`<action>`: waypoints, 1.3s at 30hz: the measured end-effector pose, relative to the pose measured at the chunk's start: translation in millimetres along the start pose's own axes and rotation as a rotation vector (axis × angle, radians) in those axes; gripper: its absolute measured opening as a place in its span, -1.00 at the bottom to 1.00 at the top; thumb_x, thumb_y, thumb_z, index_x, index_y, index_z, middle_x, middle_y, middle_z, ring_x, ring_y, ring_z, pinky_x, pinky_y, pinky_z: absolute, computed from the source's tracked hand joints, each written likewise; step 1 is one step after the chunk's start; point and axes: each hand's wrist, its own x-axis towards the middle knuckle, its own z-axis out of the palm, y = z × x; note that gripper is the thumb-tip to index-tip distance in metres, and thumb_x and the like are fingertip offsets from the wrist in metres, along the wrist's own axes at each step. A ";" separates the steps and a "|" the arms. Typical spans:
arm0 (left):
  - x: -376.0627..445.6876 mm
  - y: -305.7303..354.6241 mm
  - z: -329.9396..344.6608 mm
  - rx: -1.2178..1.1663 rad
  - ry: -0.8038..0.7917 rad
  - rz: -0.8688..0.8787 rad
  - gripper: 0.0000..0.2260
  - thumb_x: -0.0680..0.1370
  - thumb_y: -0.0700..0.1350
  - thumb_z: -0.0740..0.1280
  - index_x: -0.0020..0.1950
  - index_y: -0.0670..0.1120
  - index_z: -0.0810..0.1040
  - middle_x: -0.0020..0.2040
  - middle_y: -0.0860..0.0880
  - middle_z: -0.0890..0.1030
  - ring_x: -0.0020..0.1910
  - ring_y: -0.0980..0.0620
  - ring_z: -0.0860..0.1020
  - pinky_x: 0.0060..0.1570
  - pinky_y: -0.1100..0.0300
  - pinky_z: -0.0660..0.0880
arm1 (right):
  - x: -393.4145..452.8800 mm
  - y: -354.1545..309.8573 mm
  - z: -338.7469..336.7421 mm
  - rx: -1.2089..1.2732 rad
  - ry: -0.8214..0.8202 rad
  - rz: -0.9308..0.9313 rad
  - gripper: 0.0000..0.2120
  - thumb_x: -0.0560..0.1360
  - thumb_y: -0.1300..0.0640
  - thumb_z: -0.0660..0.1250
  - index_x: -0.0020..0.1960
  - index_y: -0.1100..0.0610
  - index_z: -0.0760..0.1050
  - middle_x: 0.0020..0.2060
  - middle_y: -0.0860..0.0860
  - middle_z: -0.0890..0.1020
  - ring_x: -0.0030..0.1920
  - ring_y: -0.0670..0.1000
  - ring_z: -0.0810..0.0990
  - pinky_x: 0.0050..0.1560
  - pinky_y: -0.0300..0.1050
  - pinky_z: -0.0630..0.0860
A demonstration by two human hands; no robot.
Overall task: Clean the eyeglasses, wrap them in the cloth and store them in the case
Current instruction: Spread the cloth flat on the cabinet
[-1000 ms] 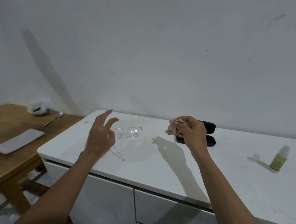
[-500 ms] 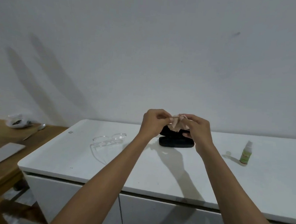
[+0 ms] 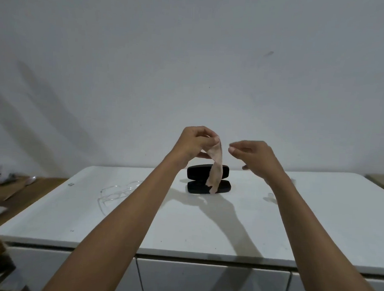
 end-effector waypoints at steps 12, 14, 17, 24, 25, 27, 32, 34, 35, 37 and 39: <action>-6.5 -6.5 -2.3 -0.019 -0.091 -0.035 -0.88 0.49 -0.23 0.52 -0.03 -0.25 0.67 -0.13 -0.17 0.69 -0.16 -0.03 0.67 -0.15 0.14 0.63 | 1.7 -11.3 7.6 0.255 -0.093 0.027 -0.91 0.50 0.15 0.49 -0.05 0.17 0.72 -0.14 0.00 0.72 -0.08 -0.07 0.61 -0.09 -0.11 0.54; -6.4 -8.5 -3.9 -0.045 -0.084 -0.051 -0.87 0.50 -0.21 0.52 -0.04 -0.26 0.67 -0.11 -0.20 0.70 -0.17 -0.04 0.69 -0.12 0.12 0.64 | 1.4 -10.5 8.3 0.276 -0.056 0.029 -0.93 0.48 0.20 0.48 -0.12 0.20 0.70 -0.18 0.01 0.71 -0.12 -0.05 0.61 -0.10 -0.08 0.52; -5.1 -12.7 -8.8 -0.102 -0.050 -0.086 -0.86 0.50 -0.19 0.52 -0.07 -0.27 0.68 -0.16 -0.21 0.69 -0.24 -0.07 0.69 -0.07 0.10 0.65 | 1.5 -8.8 6.0 0.327 -0.023 0.044 -0.94 0.46 0.23 0.46 -0.18 0.18 0.62 -0.21 0.05 0.69 -0.16 -0.03 0.62 -0.13 -0.07 0.49; -7.8 -26.0 -27.0 0.042 0.056 -0.044 -0.90 0.43 -0.36 0.46 -0.10 -0.23 0.71 -0.19 -0.20 0.70 -0.19 -0.11 0.69 0.07 0.03 0.65 | 5.0 -4.5 2.0 0.366 0.032 0.042 -0.89 0.46 0.31 0.44 -0.20 0.15 0.60 -0.23 0.04 0.70 -0.21 0.03 0.66 -0.21 -0.08 0.52; -8.4 -28.2 -28.2 0.165 0.078 -0.010 -0.88 0.39 -0.34 0.48 -0.11 -0.18 0.72 -0.19 -0.16 0.72 -0.17 -0.10 0.69 0.02 0.08 0.64 | 5.9 -3.5 2.3 0.365 0.040 0.043 -0.90 0.46 0.33 0.43 -0.17 0.17 0.61 -0.24 0.05 0.69 -0.22 0.03 0.65 -0.21 -0.08 0.53; -10.2 -33.4 -27.1 0.387 0.107 0.030 -0.84 0.35 -0.25 0.58 -0.11 -0.11 0.71 -0.20 -0.10 0.73 -0.20 0.00 0.68 -0.18 0.27 0.54 | 7.2 -2.4 2.8 0.365 0.039 0.051 -0.88 0.46 0.36 0.41 -0.05 0.21 0.65 -0.23 0.06 0.68 -0.23 0.03 0.63 -0.19 -0.07 0.57; -11.1 -36.4 -13.1 0.281 -0.012 0.002 -0.75 0.43 0.02 0.59 0.03 -0.04 0.71 -0.03 0.00 0.73 0.00 0.07 0.68 -0.09 0.15 0.63 | 3.5 -6.7 10.4 0.297 -0.055 0.031 -0.85 0.48 0.32 0.40 -0.02 0.18 0.71 -0.17 0.09 0.73 -0.18 -0.04 0.66 -0.14 -0.12 0.60; -11.1 -35.1 -7.9 0.197 -0.027 -0.041 -0.80 0.48 -0.02 0.55 0.03 -0.08 0.72 -0.04 0.03 0.73 -0.01 0.09 0.67 -0.07 0.13 0.61 | 2.2 -7.7 14.4 0.295 -0.072 0.025 -0.91 0.48 0.30 0.44 -0.05 0.19 0.69 -0.11 0.11 0.76 -0.15 -0.03 0.70 -0.14 -0.12 0.58; -10.3 -35.2 -6.3 0.162 -0.009 -0.049 -0.84 0.49 -0.07 0.54 -0.01 -0.11 0.72 -0.10 0.02 0.72 -0.05 0.08 0.66 -0.08 0.12 0.60 | 2.2 -8.0 16.0 0.299 -0.077 0.028 -0.94 0.48 0.29 0.46 -0.06 0.19 0.68 -0.10 0.13 0.76 -0.14 -0.01 0.70 -0.14 -0.11 0.57; -8.5 -35.9 -5.0 0.119 0.056 -0.039 -0.92 0.48 -0.13 0.54 -0.10 -0.12 0.72 -0.19 0.01 0.70 -0.11 0.04 0.64 -0.09 0.09 0.61 | 2.5 -8.5 17.4 0.304 -0.080 0.035 -0.95 0.46 0.25 0.51 -0.10 0.18 0.66 -0.15 0.15 0.74 -0.15 0.01 0.70 -0.15 -0.11 0.57; -6.8 -36.7 -4.0 0.142 0.140 -0.022 -0.97 0.47 -0.16 0.55 -0.17 -0.07 0.73 -0.22 0.02 0.70 -0.09 -0.02 0.66 -0.15 0.10 0.60 | 2.7 -8.6 18.5 0.311 -0.079 0.036 -0.90 0.45 0.23 0.55 -0.15 0.16 0.62 -0.21 0.12 0.70 -0.19 0.01 0.67 -0.18 -0.12 0.58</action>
